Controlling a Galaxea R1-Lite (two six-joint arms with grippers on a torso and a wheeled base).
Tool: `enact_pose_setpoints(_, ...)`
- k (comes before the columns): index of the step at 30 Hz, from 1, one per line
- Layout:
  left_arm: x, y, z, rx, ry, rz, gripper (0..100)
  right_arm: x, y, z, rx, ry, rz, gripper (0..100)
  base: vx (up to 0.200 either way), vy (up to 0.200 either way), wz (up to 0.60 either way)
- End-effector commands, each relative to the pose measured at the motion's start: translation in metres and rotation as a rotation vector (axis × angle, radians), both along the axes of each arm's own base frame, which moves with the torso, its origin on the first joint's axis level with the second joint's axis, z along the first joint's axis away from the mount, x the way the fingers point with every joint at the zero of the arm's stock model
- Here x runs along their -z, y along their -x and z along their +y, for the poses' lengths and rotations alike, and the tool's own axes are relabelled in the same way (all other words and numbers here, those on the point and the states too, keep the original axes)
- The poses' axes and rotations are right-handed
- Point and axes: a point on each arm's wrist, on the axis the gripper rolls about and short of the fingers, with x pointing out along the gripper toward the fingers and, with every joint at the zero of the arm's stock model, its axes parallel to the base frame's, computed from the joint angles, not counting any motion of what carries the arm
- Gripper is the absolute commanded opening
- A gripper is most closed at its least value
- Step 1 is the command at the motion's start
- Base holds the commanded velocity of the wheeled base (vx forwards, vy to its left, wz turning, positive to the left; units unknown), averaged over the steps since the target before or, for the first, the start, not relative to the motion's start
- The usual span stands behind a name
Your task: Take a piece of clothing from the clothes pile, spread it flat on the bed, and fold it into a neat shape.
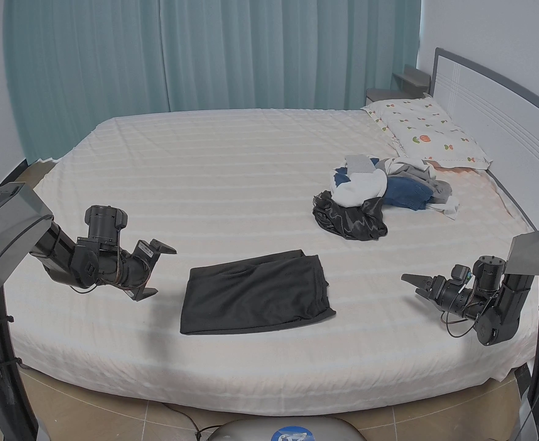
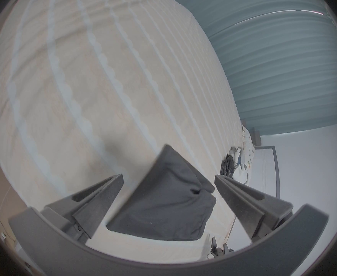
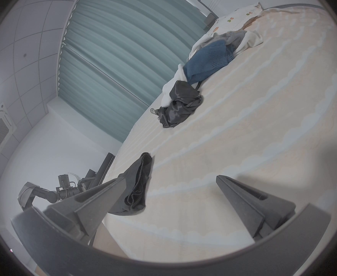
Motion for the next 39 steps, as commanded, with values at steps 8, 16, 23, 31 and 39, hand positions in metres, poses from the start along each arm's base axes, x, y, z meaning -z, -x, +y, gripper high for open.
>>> enact_pose_setpoints(8, 0.002, 0.000, 0.001, -0.004, 0.000, 0.005, 100, -0.005, 0.000, 0.009, -0.022, 0.001, -0.012, 100, 0.000, 0.200, 0.00)
enact_pose_setpoints(16, 0.006, 0.004, 0.002, -0.013, 0.003, 0.021, 100, -0.008, 0.003, 0.018, -0.044, 0.003, -0.013, 100, 0.000, 0.075, 0.00)
enact_pose_setpoints(23, 0.006, 0.003, 0.002, -0.012, 0.005, 0.009, 100, -0.008, 0.000, 0.040, -0.009, 0.044, -0.021, 100, 0.171, 0.000, 0.00)
enact_pose_setpoints(31, 0.008, 0.003, 0.001, -0.014, -0.001, 0.013, 100, -0.007, -0.016, 0.062, -0.028, 0.056, -0.041, 100, 0.125, 0.000, 0.00)
enact_pose_setpoints(39, 0.011, 0.003, -0.001, -0.012, -0.008, 0.018, 100, 0.008, -0.048, 0.067, 0.058, 0.101, 0.042, 100, 0.000, 0.000, 0.00)
